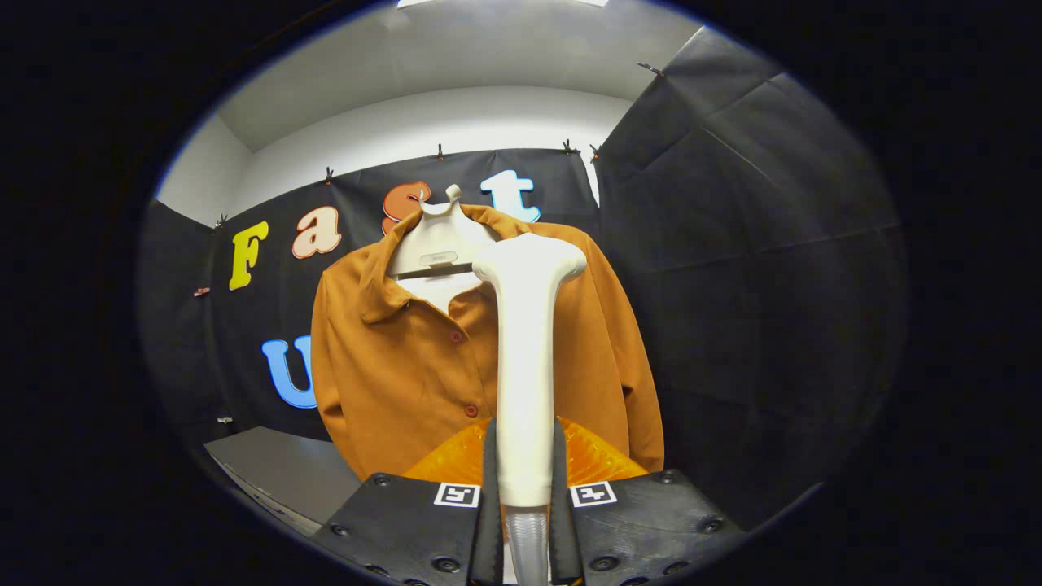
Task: Iron the clothes twice with a garment steamer, once on the left side and once on the right side.
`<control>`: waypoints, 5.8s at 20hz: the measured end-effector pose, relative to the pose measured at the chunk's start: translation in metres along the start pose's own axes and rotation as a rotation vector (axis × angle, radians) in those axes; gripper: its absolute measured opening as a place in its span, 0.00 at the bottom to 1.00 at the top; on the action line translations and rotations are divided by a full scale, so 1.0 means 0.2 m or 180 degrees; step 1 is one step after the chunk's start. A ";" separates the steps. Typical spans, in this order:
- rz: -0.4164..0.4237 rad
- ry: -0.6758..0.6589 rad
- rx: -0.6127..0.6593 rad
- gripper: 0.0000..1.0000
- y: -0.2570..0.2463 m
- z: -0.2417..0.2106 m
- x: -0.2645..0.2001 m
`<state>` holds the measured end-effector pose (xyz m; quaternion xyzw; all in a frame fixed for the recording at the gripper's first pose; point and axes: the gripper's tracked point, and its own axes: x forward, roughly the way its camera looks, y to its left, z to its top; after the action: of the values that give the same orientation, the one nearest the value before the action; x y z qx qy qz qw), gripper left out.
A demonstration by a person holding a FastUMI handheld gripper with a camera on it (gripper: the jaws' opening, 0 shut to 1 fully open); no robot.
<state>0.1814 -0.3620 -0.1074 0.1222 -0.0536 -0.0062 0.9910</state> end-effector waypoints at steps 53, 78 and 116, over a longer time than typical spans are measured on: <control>-0.0526 0.1634 0.0118 0.26 0.13 -1.19 -0.93; -0.0142 0.0290 -0.0158 0.26 1.06 0.16 -0.54; 0.0219 0.0296 -0.0401 0.25 1.63 0.24 -0.61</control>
<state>0.0556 -0.0551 0.0045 0.0578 -0.0111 0.0302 0.9978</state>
